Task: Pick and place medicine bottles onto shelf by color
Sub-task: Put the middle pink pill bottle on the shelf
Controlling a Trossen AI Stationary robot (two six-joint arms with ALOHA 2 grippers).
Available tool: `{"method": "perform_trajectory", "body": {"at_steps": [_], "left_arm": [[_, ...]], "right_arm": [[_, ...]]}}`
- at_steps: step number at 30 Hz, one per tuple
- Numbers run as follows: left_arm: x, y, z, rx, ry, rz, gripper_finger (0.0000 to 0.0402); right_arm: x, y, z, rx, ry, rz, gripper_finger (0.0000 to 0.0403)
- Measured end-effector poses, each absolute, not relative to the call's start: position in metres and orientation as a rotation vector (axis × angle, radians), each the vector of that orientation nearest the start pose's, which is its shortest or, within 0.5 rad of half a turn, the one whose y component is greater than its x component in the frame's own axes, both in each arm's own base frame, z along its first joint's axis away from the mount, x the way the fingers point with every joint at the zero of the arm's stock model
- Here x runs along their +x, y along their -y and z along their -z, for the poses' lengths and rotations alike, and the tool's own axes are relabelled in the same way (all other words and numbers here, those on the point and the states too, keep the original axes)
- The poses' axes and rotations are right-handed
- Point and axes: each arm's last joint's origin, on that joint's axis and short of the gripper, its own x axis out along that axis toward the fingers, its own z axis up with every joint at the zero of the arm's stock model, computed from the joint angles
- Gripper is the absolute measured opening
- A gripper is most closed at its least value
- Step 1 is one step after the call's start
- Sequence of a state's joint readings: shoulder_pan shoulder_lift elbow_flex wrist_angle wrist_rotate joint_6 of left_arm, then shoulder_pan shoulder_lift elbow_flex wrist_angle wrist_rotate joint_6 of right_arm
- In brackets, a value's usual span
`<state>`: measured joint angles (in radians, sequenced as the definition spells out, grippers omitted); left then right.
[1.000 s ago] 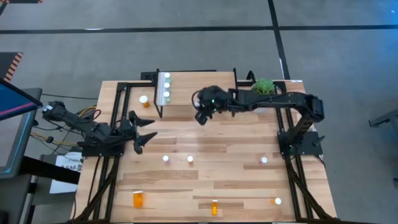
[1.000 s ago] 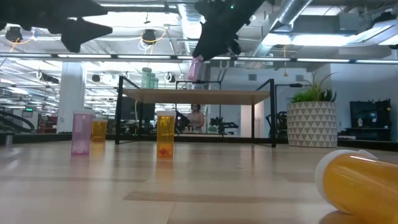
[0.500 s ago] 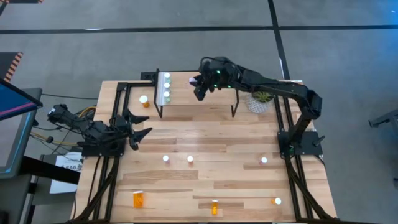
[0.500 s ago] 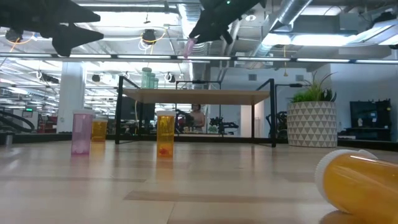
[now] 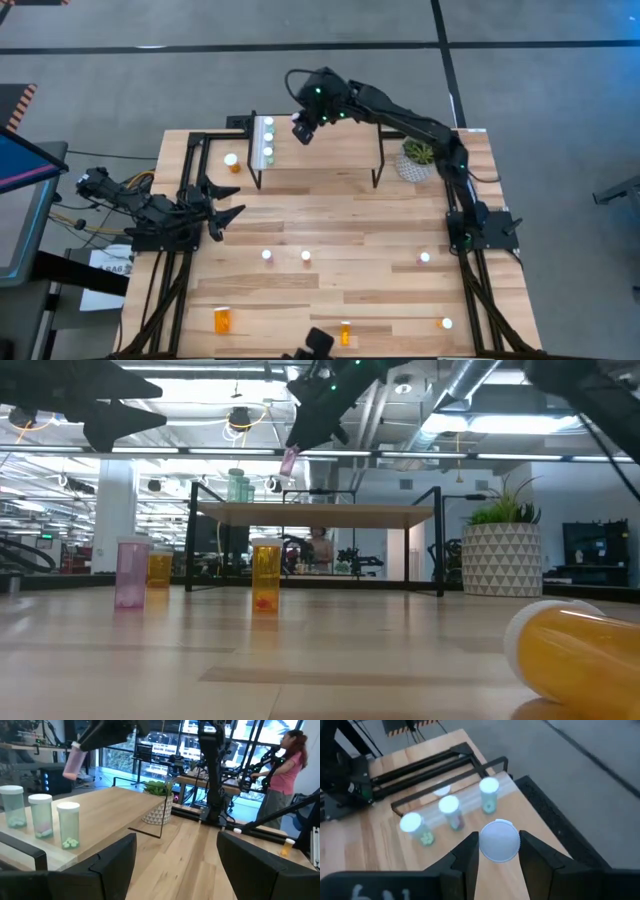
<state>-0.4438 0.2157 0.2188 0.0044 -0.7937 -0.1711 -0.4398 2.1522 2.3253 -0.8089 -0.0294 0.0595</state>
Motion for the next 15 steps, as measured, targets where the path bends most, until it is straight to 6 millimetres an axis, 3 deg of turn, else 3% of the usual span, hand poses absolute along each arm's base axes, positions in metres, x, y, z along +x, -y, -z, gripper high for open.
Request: {"method": "perform_trajectory", "body": {"at_steps": [7,11,15], "left_arm": [[0.095,0.022,-0.220,-0.167,0.024,-0.349,0.0265],[0.095,0.022,-0.220,-0.170,0.025,-0.350,0.0265],[0.095,0.022,-0.220,-0.173,0.026,-0.353,0.0265]], "right_arm": [[0.432,0.219,-0.350,0.237,-0.644,0.410,0.0144],[0.435,0.225,-0.333,0.257,-0.703,0.412,0.0144],[0.437,0.224,-0.330,0.257,-0.712,0.402,0.0144]]}}
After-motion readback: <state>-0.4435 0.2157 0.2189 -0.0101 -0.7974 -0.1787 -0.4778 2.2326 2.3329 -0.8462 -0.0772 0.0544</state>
